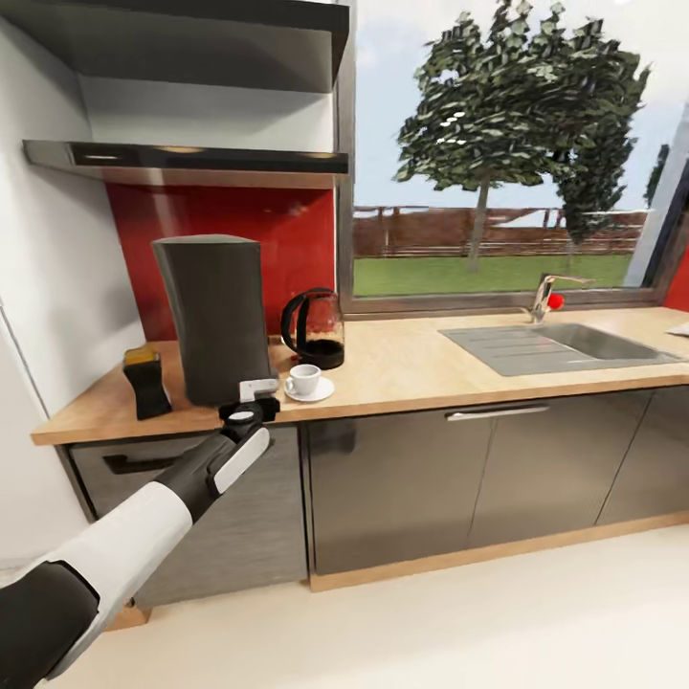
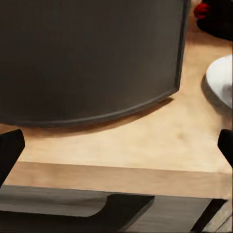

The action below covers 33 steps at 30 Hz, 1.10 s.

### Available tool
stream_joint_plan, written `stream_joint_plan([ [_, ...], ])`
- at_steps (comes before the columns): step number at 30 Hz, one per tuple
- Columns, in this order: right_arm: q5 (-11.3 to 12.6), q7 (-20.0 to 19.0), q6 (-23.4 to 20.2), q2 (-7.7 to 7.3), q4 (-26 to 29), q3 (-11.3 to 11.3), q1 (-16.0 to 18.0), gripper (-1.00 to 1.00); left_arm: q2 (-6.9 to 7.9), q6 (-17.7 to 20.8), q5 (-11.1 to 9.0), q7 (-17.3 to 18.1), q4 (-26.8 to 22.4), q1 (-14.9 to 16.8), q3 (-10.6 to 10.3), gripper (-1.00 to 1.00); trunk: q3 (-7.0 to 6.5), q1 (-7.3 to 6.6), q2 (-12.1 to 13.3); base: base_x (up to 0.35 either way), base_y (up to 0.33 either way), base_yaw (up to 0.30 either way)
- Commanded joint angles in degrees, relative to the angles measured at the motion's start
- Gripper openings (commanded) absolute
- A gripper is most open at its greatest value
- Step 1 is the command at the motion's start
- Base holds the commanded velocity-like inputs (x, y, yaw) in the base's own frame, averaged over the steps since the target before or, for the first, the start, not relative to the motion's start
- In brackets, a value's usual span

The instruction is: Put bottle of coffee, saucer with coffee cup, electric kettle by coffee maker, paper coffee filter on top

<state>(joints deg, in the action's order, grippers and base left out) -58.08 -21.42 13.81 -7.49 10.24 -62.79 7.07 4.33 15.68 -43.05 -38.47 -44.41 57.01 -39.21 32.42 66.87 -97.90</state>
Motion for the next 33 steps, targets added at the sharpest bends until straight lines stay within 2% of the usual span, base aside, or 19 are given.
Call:
stream_joint_plan([
  [1, -0.45, -0.29, 0.16, 0.0, 0.04, -0.49, 0.05, 1.0, -0.15, 0.23, -0.28, -0.47, -0.12, 0.07, -0.42, 1.0, 0.06, 0.0, -0.03, 0.0, 0.0, -0.269],
  [5, -0.45, -0.29, 0.16, 0.02, 0.04, -0.49, 0.05, 1.0, -1.97, 0.23, -0.2, -0.47, -0.07, 0.04, -0.66, 1.0, 0.06, 0.0, -0.03, 0.0, 0.0, -0.269],
  [10, -0.45, -0.29, 0.16, 0.0, 0.04, -0.49, 0.07, 1.0, -2.28, 0.23, -0.21, -0.47, -0.06, 0.05, -1.63, 1.0, 0.06, 0.0, -0.03, 0.0, 0.0, -0.269],
  [16, -0.45, -0.29, 0.16, -0.01, 0.04, -0.49, 0.07, 1.0, -2.39, 0.23, -0.28, -0.47, -0.06, 0.04, -1.83, 1.0, 0.06, 0.0, -0.03, 0.0, 0.0, -0.269],
  [21, -0.45, -0.29, 0.16, -0.05, 0.04, -0.49, 0.05, 1.0, -3.76, 0.23, -0.28, -0.47, -0.06, 0.03, -1.83, 1.0, 0.06, 0.0, -0.03, 0.0, 0.0, -0.269],
  [27, -0.45, -0.29, 0.16, 0.0, 0.04, -0.49, 0.06, 1.0, -4.2, 0.23, -1.07, -0.47, -0.06, -0.02, -2.96, 1.0, 0.06, 0.0, -0.03, 0.0, 0.0, -0.269],
  [30, -0.45, -0.29, 0.16, -0.06, 0.04, -0.49, 0.08, 1.0, -5.97, 0.23, -1.73, -0.47, -0.06, -0.1, -3.15, 1.0, 0.06, 0.0, -0.03, 0.0, 0.0, -0.269],
  [33, -0.45, -0.29, 0.16, -0.06, 0.04, -0.49, 0.06, 1.0, -7.6, 0.23, -1.84, -0.47, -0.06, -0.14, -4.69, 1.0, 0.06, 0.0, -0.03, 0.0, 0.0, -0.269],
])
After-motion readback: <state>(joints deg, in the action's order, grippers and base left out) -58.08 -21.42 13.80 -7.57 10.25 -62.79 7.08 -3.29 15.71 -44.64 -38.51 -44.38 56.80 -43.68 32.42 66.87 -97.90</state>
